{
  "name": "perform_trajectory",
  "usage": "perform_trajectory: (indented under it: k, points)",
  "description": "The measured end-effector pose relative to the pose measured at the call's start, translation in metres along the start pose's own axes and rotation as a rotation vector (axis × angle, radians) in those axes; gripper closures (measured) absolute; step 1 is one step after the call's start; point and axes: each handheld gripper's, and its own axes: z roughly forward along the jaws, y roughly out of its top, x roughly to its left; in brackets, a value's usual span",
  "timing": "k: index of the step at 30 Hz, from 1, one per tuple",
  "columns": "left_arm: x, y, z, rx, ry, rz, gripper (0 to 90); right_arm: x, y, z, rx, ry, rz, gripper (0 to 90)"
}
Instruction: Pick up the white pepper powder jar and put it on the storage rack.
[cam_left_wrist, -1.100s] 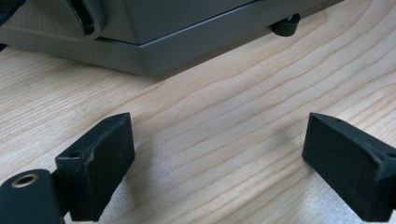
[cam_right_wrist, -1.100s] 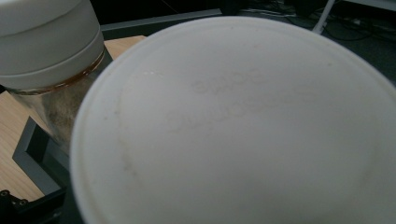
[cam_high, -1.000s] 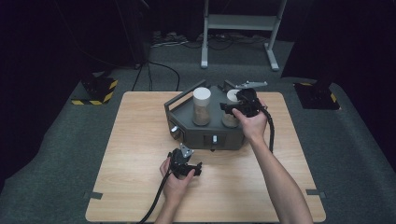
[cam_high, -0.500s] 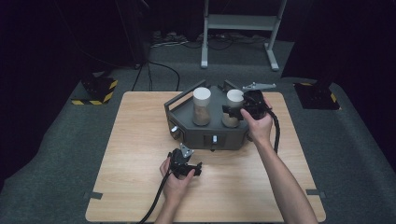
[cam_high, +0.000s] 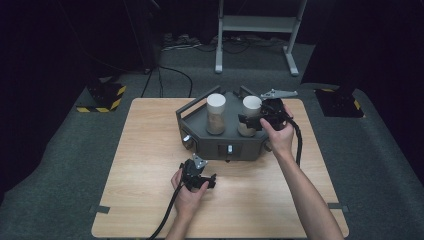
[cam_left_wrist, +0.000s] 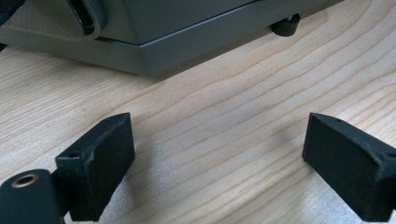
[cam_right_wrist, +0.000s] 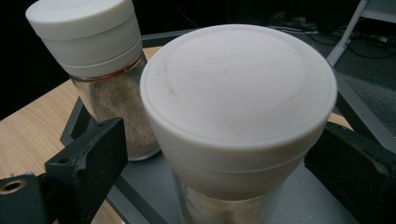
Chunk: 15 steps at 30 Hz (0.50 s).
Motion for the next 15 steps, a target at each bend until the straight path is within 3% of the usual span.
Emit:
perform_trajectory:
  k: [9,15]
  points:
    - [0.000,0.000,0.000,-0.003,0.001,-0.002,9.4,0.002,-0.006,-0.013,-0.014,0.023,-0.049,5.2]
    - [0.000,0.000,0.000,-0.003,0.000,-0.002,9.4,-0.005,-0.018,-0.023,-0.022,0.036,-0.035,5.9]
